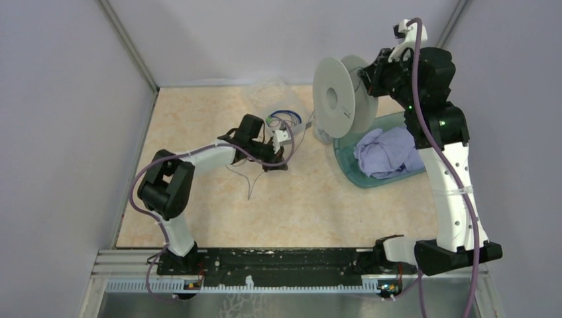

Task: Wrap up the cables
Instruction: Wrap the cable around the cable reel.

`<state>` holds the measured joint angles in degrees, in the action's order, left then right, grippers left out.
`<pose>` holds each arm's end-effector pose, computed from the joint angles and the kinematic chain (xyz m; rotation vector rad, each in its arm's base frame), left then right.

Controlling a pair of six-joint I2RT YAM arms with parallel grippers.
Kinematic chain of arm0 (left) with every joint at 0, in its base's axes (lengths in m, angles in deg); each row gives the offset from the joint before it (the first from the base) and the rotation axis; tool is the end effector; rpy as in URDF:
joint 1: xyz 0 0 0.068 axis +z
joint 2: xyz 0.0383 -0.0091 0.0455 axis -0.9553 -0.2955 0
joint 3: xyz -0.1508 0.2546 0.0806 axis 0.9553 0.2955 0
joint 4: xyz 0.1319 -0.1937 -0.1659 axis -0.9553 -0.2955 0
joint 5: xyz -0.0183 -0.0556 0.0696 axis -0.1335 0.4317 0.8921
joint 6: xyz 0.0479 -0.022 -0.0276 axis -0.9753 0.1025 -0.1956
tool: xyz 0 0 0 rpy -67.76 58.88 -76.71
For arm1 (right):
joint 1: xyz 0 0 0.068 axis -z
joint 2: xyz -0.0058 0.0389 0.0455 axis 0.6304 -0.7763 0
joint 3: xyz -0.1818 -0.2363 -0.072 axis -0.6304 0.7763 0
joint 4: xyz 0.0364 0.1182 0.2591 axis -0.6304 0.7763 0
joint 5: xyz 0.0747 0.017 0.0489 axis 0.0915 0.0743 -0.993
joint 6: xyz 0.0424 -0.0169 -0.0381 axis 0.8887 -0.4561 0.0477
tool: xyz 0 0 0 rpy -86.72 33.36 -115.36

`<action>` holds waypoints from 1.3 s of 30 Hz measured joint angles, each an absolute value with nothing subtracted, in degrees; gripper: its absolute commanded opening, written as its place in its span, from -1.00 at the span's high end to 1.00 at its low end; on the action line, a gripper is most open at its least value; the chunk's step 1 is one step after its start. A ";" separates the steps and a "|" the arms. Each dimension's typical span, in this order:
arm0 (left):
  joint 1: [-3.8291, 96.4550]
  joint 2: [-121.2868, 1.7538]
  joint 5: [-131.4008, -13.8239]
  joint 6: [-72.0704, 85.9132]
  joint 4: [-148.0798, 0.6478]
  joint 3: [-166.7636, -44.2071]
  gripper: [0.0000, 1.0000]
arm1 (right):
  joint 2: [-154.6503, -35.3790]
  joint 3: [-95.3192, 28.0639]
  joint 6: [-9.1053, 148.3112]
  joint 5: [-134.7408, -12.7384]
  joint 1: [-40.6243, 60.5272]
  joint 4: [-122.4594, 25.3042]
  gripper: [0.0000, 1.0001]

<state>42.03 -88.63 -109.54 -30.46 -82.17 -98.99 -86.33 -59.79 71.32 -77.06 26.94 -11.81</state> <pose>0.3433 -0.2406 0.2063 1.3908 1.7746 -0.9638 0.2456 0.0612 0.5681 -0.1976 1.7147 0.4307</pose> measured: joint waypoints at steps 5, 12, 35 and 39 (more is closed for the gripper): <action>36.89 -88.41 -104.91 -37.89 -89.10 -98.53 1.00 | -87.30 -59.79 72.88 -74.17 27.99 -11.63 1.00; 28.04 -86.62 -98.76 -44.95 -96.05 -99.20 1.00 | -88.70 -56.49 72.94 -69.65 28.01 -13.01 1.00; 17.92 -86.64 -98.35 -45.19 -112.00 -128.34 0.99 | -88.41 -31.82 63.28 -53.04 21.78 -31.52 1.00; 18.33 -86.07 -98.74 -42.46 -111.54 -129.30 0.99 | -86.49 -28.03 61.79 -52.62 21.28 -33.45 1.00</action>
